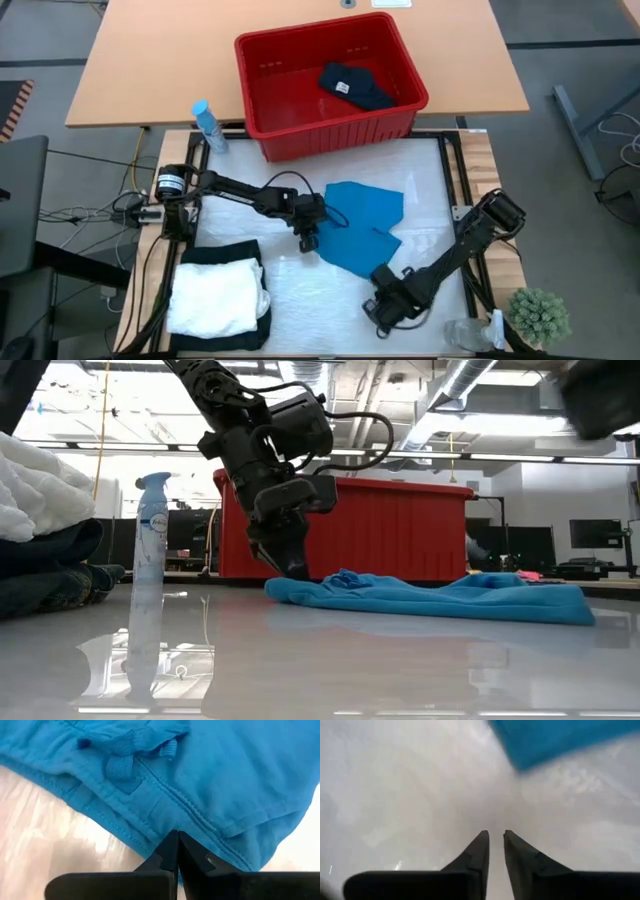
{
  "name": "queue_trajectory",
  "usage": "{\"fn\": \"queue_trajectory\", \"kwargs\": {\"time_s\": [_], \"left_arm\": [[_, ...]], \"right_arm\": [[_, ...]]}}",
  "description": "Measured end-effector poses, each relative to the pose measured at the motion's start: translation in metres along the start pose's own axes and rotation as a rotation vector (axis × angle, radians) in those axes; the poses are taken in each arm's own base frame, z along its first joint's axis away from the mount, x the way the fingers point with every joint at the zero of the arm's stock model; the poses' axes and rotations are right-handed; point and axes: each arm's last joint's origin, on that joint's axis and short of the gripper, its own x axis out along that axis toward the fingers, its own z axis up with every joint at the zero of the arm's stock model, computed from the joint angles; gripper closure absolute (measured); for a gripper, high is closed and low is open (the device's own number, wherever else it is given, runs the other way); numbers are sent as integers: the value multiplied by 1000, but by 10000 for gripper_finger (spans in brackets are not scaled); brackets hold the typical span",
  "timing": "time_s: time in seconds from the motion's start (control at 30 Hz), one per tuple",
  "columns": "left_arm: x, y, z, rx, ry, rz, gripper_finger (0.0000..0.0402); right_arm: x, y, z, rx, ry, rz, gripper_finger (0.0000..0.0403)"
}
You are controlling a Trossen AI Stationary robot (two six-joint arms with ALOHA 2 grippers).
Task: Fold Laundry from Bin
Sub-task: Fold the blue shorts from the red bin
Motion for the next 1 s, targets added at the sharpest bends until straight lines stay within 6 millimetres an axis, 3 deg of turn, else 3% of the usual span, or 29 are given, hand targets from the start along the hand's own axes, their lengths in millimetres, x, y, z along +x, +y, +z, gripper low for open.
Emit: {"fn": "queue_trajectory", "kwargs": {"time_s": [0.17, 0.3, 0.4, 0.5, 0.73, 0.87, 1.0], "left_arm": [[0, 0, -2, -36, 15, 1, 402], [1, 0, -2, -108, 16, 2, 402], [1, 0, -2, -137, 19, -3, 402], [1, 0, -3, -212, 36, -38, 402], [1, -4, -5, -303, 94, -165, 402], [1, -7, -9, -334, 150, -217, 401], [1, -11, -14, -354, 219, -240, 402]], "right_arm": [[-40, -14, -5, 85, -27, 24, 293], [-69, -41, 12, 365, -190, -40, 282], [-75, -49, 27, 453, -267, -54, 290], [-66, -40, 36, 386, -260, -39, 314], [-17, 8, 39, 226, -176, 155, 386], [8, 15, 33, 271, -125, 129, 384], [13, 14, 31, 302, -126, 101, 372]]}}
